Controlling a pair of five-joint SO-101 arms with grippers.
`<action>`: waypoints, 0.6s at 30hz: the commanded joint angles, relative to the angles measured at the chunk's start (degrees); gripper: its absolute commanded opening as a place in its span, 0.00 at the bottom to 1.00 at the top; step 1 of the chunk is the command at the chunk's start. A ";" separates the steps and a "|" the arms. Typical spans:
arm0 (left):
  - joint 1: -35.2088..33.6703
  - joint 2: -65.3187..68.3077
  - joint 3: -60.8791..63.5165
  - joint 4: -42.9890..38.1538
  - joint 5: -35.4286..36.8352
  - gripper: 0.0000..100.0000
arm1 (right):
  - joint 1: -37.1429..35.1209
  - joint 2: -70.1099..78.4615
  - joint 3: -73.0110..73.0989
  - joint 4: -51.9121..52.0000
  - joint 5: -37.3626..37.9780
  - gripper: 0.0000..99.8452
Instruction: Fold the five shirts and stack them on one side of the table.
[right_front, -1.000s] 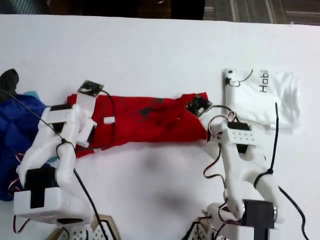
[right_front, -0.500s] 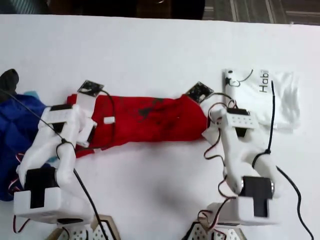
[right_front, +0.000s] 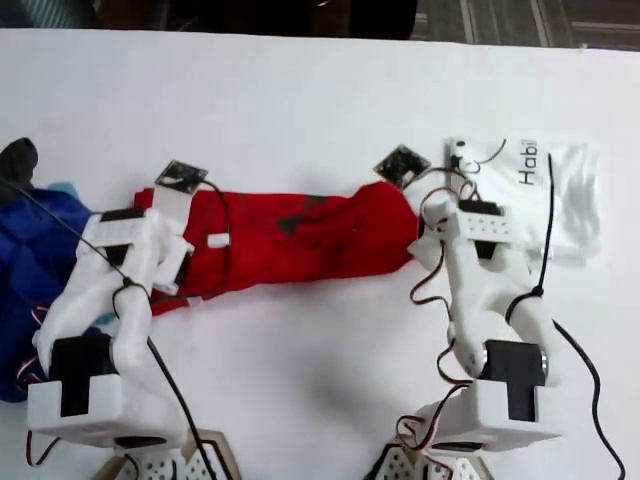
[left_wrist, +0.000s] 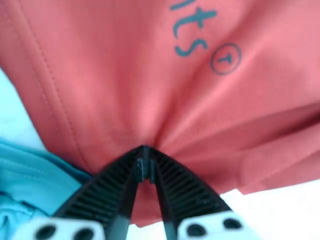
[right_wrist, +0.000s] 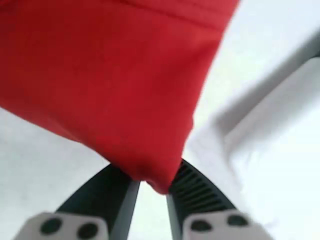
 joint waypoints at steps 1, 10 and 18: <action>-0.18 -0.70 0.13 -1.49 0.26 0.03 | 1.71 0.13 -5.71 3.03 4.57 0.02; -0.18 -0.70 0.13 -1.49 0.26 0.03 | 4.88 0.22 -3.69 4.79 13.54 0.02; -0.18 -0.70 0.04 -1.49 0.26 0.03 | 9.27 0.22 0.00 4.35 17.23 0.02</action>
